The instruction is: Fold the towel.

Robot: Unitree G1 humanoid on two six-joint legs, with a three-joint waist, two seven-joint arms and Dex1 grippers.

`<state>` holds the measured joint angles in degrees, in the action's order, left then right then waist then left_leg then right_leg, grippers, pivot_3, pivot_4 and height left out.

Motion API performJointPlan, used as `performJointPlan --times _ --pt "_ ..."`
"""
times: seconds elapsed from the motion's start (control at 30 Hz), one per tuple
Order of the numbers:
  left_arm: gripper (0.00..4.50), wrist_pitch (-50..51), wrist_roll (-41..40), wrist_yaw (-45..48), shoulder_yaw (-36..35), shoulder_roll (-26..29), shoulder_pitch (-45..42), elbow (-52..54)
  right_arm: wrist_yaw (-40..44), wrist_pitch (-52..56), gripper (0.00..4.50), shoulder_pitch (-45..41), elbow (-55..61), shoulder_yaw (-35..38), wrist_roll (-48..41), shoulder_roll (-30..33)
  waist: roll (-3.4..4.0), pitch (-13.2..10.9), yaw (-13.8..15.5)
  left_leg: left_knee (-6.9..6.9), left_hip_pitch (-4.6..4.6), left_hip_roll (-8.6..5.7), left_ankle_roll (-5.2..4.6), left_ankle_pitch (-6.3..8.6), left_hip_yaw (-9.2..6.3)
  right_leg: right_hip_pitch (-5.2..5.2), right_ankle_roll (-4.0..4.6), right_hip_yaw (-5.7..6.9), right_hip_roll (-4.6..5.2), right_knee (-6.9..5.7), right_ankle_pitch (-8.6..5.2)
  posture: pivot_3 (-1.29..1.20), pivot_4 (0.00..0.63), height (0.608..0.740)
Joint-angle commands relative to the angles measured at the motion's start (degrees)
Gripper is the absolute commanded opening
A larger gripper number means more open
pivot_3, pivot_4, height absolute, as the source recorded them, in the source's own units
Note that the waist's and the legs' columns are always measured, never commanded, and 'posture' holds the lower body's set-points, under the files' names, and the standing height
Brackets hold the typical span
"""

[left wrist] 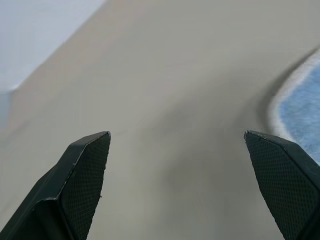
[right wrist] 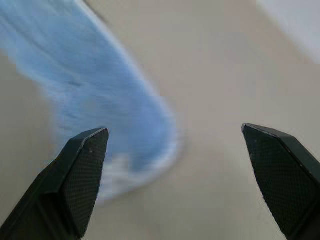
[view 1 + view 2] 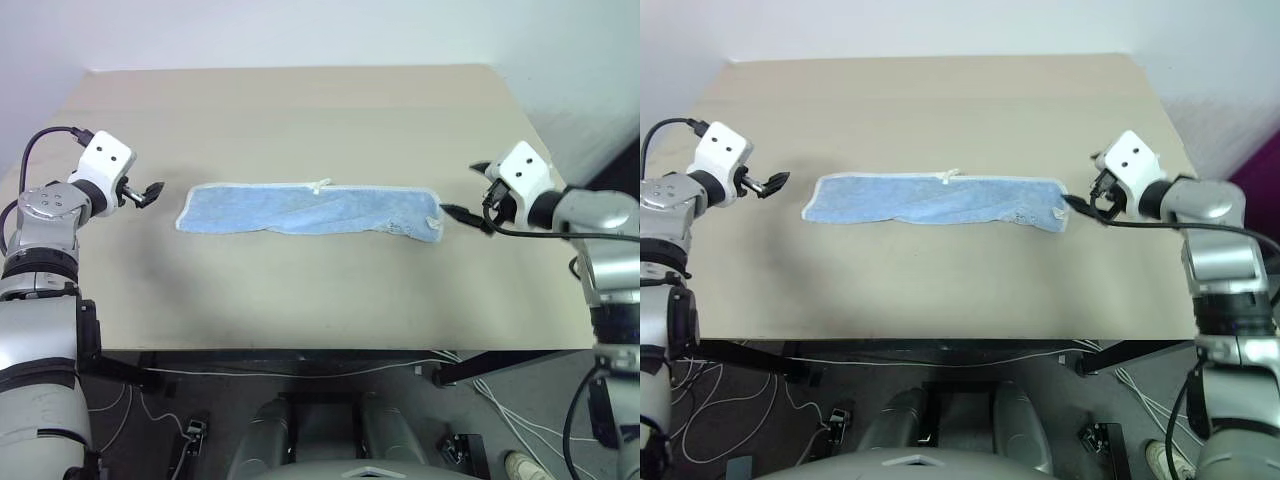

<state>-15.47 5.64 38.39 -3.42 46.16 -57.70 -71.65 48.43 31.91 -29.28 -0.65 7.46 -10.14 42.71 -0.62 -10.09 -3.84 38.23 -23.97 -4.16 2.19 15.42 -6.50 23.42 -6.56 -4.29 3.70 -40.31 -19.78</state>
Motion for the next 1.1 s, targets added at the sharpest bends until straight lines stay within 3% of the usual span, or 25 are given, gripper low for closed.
performJointPlan --times 0.03,0.2,0.33,0.53,0.83,1.1 --pt "4.5 -3.0 -5.0 4.1 -3.5 -0.2 0.7 5.4 -6.9 21.2 4.48 0.7 10.2 8.2 -9.9 -4.9 -0.01 0.0 0.1 0.02 0.0 0.0 0.0 0.0 0.0 0.01 0.0 0.0 0.0 -0.03 0.01 0.0 0.15 0.74" --pt "4.5 -3.5 -10.2 14.9 -4.4 -2.5 5.5 13.8 -17.2 44.8 4.48 -1.5 15.8 20.0 -17.9 -15.9 -0.02 0.0 0.5 -0.01 0.0 0.0 0.0 0.0 -0.03 0.0 0.02 0.01 0.01 -0.03 0.02 0.0 0.15 0.74" --pt "4.5 -1.3 -13.2 21.7 -3.9 -4.1 9.3 20.5 -25.1 59.8 4.48 -6.1 15.4 30.1 -17.6 -24.0 0.0 0.0 0.5 -0.02 0.01 -0.01 0.01 -0.01 -0.03 0.04 0.04 0.0 0.0 -0.09 0.03 0.0 0.15 0.74" --pt "4.5 5.6 -17.3 29.9 -3.2 -5.1 14.7 30.4 -38.9 60.6 4.48 -4.6 14.0 36.9 -29.0 -28.2 -0.03 0.1 0.4 -0.05 0.0 -0.01 0.01 -0.01 -0.02 0.05 0.04 0.0 0.02 -0.07 0.03 0.0 0.15 0.74" --pt "4.5 9.5 -17.7 29.3 -2.4 -7.3 18.2 36.9 -70.8 60.6 4.48 -6.0 8.4 47.8 -51.0 -39.0 -0.06 0.1 -0.4 -0.08 0.13 0.04 0.02 -0.02 0.01 0.0 0.04 -0.05 -0.02 -0.16 0.03 0.0 0.15 0.74" --pt "4.5 11.2 -18.3 28.7 -2.4 -8.1 19.4 40.0 -82.3 60.2 4.48 -9.8 1.8 54.5 -57.4 -41.7 -0.13 0.2 -0.4 -0.1 0.3 0.05 0.02 -0.02 0.02 -0.15 0.04 -0.05 -0.04 -0.14 0.03 0.0 0.15 0.74"
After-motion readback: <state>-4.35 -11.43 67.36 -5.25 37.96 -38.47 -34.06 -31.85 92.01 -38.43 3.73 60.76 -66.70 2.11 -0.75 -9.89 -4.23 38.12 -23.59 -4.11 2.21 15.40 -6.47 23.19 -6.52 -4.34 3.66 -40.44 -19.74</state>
